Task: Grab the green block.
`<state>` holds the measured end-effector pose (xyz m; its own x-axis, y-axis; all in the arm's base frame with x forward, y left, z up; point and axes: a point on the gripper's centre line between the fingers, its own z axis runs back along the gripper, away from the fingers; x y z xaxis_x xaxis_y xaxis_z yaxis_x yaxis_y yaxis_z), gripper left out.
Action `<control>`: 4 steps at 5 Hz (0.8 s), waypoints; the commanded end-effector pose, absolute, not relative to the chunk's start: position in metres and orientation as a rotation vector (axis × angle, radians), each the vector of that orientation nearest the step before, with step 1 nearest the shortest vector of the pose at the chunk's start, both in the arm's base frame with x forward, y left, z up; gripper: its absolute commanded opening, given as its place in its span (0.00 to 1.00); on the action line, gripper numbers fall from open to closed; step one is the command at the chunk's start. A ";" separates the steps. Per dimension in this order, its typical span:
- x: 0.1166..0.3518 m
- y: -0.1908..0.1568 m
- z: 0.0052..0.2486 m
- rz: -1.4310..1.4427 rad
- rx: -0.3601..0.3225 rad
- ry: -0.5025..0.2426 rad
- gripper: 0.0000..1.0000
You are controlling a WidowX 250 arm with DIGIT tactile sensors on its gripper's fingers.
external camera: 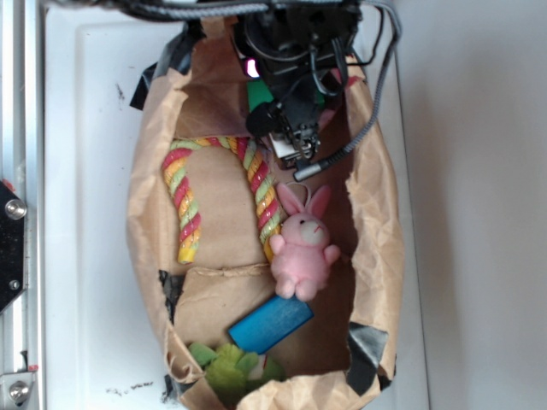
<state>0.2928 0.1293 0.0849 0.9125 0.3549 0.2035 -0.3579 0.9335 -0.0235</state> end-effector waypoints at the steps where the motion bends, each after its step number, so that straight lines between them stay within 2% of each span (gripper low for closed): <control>1: 0.301 0.143 0.087 0.327 0.077 -0.251 1.00; 4: 0.315 0.155 0.062 0.273 0.193 -0.271 1.00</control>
